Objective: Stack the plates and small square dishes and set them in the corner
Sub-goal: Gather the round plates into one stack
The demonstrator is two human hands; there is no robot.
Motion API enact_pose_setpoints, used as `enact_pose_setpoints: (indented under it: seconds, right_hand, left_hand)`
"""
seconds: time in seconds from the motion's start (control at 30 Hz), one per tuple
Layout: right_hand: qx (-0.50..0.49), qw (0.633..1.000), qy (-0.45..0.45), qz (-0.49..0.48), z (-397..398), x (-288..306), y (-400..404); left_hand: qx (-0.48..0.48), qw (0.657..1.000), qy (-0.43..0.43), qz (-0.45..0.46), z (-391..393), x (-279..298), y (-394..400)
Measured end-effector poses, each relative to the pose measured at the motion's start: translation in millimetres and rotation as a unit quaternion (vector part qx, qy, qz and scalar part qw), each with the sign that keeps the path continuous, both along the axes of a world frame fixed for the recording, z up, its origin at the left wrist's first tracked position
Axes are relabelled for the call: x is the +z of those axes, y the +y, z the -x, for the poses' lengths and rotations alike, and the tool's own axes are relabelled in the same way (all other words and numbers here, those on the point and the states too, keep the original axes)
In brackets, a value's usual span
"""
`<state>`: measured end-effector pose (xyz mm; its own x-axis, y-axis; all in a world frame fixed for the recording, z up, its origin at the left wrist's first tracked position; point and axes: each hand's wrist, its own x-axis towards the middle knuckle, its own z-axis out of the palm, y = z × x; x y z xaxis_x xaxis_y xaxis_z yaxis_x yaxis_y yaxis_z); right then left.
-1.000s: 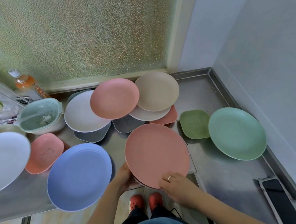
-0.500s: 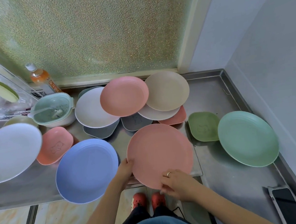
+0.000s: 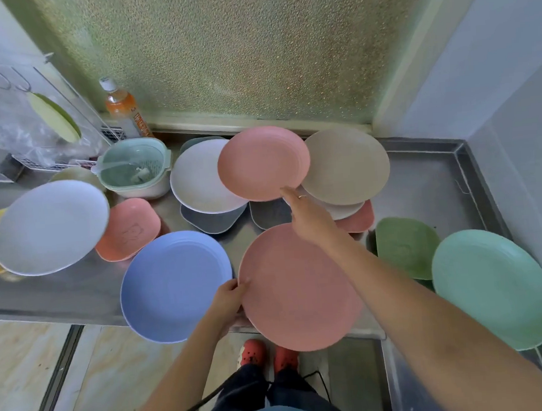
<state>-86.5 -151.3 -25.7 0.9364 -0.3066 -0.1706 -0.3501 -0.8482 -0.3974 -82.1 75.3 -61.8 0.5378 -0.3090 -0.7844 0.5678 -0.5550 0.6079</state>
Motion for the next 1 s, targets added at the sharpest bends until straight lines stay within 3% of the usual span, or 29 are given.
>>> enact_pose_setpoints:
  seconds: [0.1, 0.43, 0.57, 0.77, 1.0]
  right_hand:
    - [0.023, 0.998, 0.029, 0.047, -20.2, -6.8, -0.1]
    - [-0.063, 0.992, -0.085, 0.064, -23.1, -5.5, 1.4]
    - [-0.016, 0.989, -0.137, 0.045, 9.8, -7.5, 7.4]
    - [0.048, 0.984, -0.166, 0.049, 122.4, -32.8, 31.8]
    - [0.172, 0.977, -0.107, 0.07, 186.2, -47.0, 36.3]
  left_hand:
    - [0.014, 1.0, -0.001, 0.001, -0.7, 4.3, 2.9]
    - [-0.054, 0.996, -0.054, -0.049, -5.1, 4.0, 0.5]
    - [-0.042, 0.998, -0.033, -0.032, -8.4, -0.8, 1.5]
    - [-0.031, 0.999, -0.018, 0.006, -9.1, 2.9, 2.4]
    - [-0.026, 0.999, -0.006, 0.02, -13.4, -1.3, 2.5]
